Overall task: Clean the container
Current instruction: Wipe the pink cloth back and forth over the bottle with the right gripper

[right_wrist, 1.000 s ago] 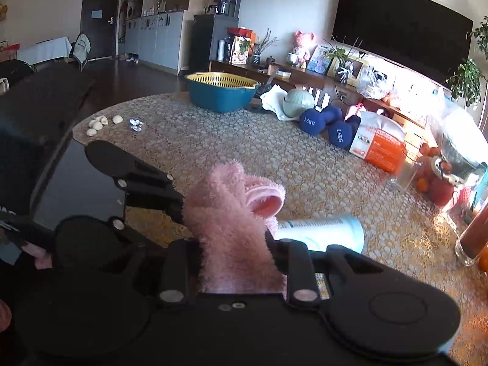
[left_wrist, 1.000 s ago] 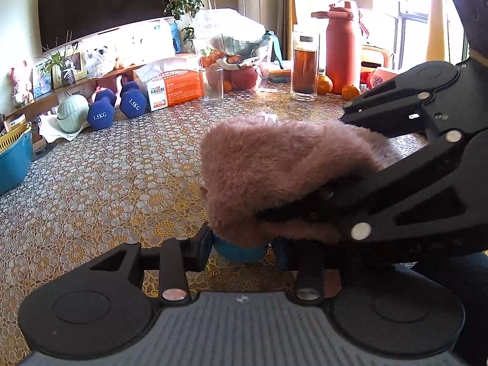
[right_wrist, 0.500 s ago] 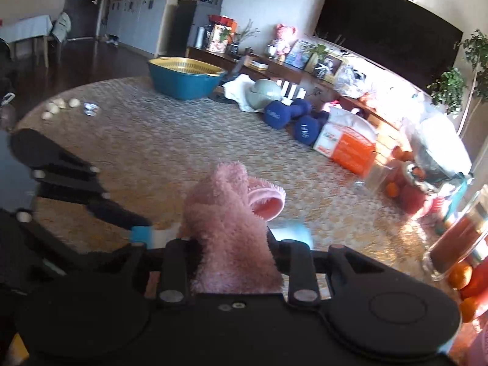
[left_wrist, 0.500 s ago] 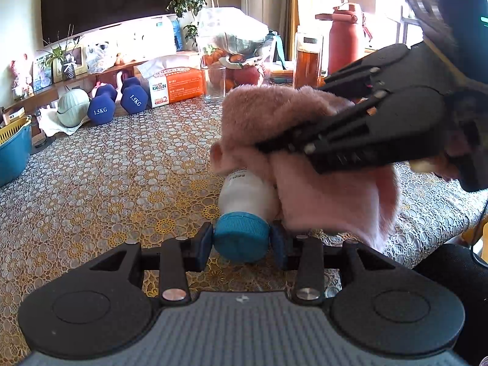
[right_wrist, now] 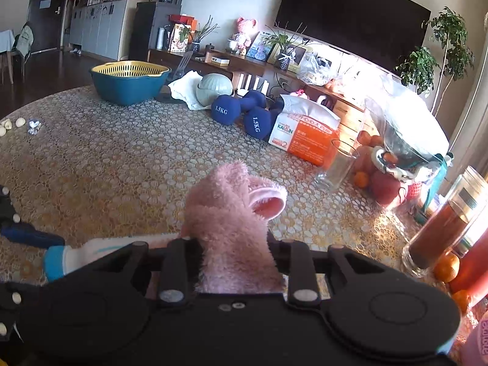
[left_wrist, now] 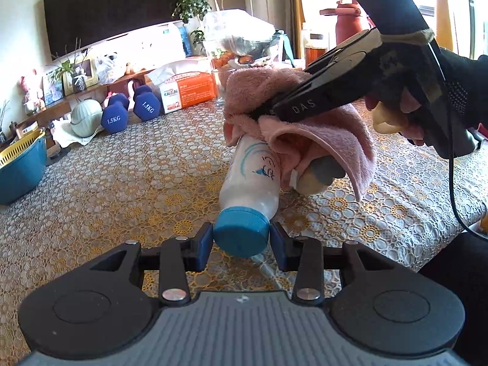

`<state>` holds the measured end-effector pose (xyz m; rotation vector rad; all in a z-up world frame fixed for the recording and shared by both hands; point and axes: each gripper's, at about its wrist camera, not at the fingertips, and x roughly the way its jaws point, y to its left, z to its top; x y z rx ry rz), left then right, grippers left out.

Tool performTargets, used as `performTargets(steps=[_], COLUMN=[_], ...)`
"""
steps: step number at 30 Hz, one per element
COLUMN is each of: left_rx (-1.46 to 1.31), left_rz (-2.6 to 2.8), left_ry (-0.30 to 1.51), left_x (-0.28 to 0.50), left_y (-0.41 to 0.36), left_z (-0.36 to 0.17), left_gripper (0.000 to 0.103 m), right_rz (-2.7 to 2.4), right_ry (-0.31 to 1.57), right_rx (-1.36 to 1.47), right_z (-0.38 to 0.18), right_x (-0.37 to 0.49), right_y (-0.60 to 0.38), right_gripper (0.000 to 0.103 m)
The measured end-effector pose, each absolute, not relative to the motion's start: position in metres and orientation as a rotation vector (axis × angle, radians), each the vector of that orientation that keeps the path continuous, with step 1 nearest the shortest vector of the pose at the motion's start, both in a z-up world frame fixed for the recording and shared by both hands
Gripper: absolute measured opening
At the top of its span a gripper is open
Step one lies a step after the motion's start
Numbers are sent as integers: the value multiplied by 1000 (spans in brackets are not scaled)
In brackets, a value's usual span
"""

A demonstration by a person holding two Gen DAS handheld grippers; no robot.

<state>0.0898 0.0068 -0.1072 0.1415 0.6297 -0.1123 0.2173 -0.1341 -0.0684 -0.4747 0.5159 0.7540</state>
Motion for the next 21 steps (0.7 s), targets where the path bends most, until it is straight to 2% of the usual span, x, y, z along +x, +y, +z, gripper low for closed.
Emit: performTargets(steps=[7, 21], left_rx=[127, 122], left_rz=[-108, -109], left_ry=[634, 638], left_x=[92, 93], left_y=[12, 13], left_z=[-108, -110], left_gripper=[40, 40], right_rz=[756, 964], right_ry=[507, 412], right_rx=[-494, -525], right_z=[-63, -39], right_x=[214, 127], right_y=[-121, -127], right_gripper=[25, 25])
